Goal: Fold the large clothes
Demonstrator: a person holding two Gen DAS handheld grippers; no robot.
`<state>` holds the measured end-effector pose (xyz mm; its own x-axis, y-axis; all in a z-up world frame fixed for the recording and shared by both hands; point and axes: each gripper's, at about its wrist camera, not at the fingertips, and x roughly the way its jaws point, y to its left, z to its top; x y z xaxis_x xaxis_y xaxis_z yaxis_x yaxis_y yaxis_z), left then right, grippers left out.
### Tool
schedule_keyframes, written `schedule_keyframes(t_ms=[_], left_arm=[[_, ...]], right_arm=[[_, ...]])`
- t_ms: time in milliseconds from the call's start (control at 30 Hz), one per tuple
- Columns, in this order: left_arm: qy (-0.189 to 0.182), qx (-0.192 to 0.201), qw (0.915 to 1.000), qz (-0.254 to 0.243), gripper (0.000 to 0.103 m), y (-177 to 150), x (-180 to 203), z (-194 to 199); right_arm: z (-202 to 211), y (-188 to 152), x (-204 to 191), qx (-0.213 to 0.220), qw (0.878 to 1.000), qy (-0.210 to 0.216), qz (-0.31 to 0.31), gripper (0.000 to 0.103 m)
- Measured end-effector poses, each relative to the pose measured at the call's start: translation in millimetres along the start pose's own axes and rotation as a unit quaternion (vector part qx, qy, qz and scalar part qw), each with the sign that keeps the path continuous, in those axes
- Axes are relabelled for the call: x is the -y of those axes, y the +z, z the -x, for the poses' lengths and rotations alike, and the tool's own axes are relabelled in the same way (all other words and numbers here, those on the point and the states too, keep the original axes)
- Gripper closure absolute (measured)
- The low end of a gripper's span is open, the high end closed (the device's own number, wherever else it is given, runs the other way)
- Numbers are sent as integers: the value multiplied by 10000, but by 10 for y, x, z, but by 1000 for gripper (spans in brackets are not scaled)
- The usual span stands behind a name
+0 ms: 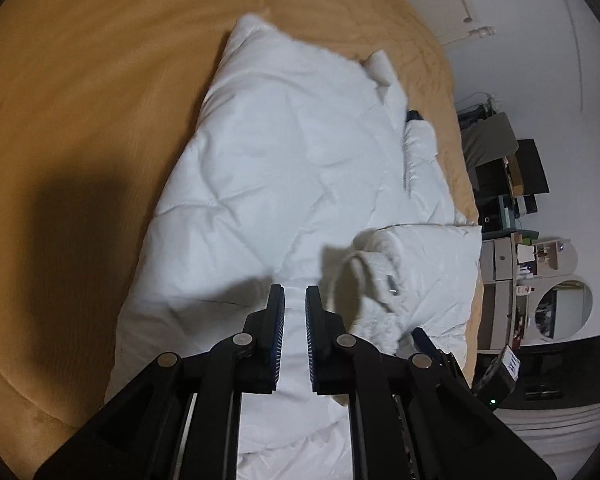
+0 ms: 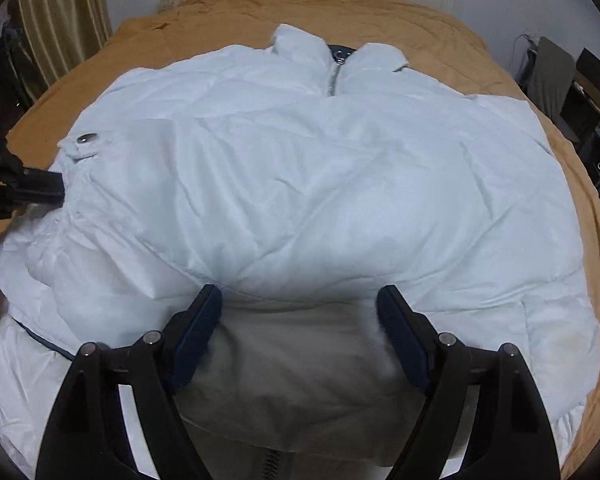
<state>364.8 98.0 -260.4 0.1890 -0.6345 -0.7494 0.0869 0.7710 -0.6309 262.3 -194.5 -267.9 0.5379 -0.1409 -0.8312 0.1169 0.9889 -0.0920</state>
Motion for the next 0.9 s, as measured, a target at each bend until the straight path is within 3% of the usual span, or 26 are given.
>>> schedule_keyframes(t_ms=[100, 200, 267, 367, 567, 667, 733, 800, 867, 900], left_arm=[[-183, 115, 9978, -620, 91, -118, 529, 77], [-199, 81, 9924, -1212, 90, -255, 948, -119], [333, 70, 9847, -1709, 90, -367, 1100, -397], [1352, -143, 9653, -2228, 91, -519, 998, -889], [624, -31, 9849, -1614, 91, -513, 561, -906], [785, 30, 9814, -1752, 91, -532, 614, -921], [970, 138, 9752, -1983, 91, -584, 684, -942], [1038, 185, 9700, -2191, 91, -636, 753, -940], [968, 182, 9713, -2164, 91, -635, 755, -937], [921, 173, 9734, -2089, 91, -624, 726, -933]], right_arm=[[-41, 16, 8, 14, 9998, 114, -139, 21], [-31, 15, 146, 41, 9988, 390, -289, 21], [58, -17, 240, 30, 9975, 551, -449, 23], [247, -87, 518, 44, 9950, 631, -773, 23], [584, -218, 1353, 205, 9862, 540, -1554, 23], [717, -249, 1576, 352, 9860, 298, -1599, 22], [535, -372, 1640, -92, 9900, -145, -1399, 22], [285, -557, 1703, -389, 9912, -190, -1252, 24], [235, -586, 1737, -417, 9920, -132, -1184, 24], [299, -539, 1738, -399, 9920, -203, -1177, 29]])
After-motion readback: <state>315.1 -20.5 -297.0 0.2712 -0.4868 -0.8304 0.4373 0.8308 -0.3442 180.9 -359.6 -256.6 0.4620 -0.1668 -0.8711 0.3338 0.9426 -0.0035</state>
